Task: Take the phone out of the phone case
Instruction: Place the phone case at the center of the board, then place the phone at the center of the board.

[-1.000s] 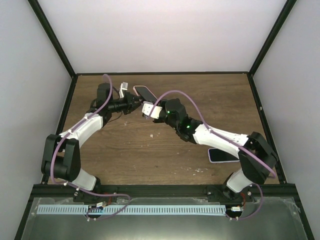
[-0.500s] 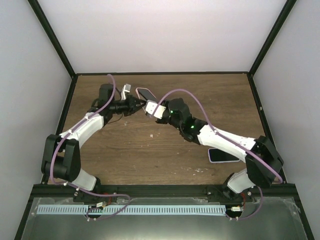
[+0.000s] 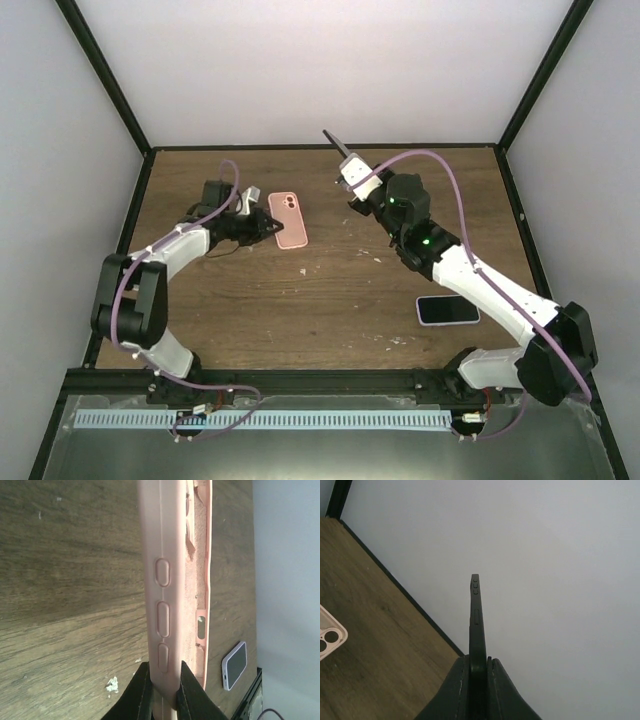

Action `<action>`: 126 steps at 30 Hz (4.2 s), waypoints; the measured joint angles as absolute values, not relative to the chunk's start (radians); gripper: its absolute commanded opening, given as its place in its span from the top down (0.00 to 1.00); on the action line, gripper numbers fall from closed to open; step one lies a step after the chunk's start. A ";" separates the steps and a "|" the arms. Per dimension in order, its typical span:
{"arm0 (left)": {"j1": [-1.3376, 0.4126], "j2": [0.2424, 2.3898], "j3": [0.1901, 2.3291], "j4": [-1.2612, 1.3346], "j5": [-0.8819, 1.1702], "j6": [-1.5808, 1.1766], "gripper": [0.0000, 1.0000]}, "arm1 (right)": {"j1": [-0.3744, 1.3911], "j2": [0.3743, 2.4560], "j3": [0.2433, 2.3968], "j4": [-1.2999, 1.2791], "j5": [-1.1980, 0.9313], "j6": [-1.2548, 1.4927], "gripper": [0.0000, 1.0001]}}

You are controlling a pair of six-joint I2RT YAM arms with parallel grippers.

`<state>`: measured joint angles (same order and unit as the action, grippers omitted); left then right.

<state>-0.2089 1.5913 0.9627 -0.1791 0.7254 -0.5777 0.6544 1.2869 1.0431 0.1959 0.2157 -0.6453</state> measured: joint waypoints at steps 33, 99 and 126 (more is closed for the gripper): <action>-0.347 1.987 1.202 -0.273 0.648 -0.504 0.28 | 0.590 1.259 0.977 0.069 0.155 -0.627 0.99; -0.196 1.760 1.158 0.307 1.007 -1.205 0.17 | 0.738 1.410 0.777 0.471 0.180 -1.336 0.99; -0.268 1.777 1.172 0.326 0.933 -1.354 0.87 | 0.821 1.564 0.824 0.713 0.238 -1.510 0.96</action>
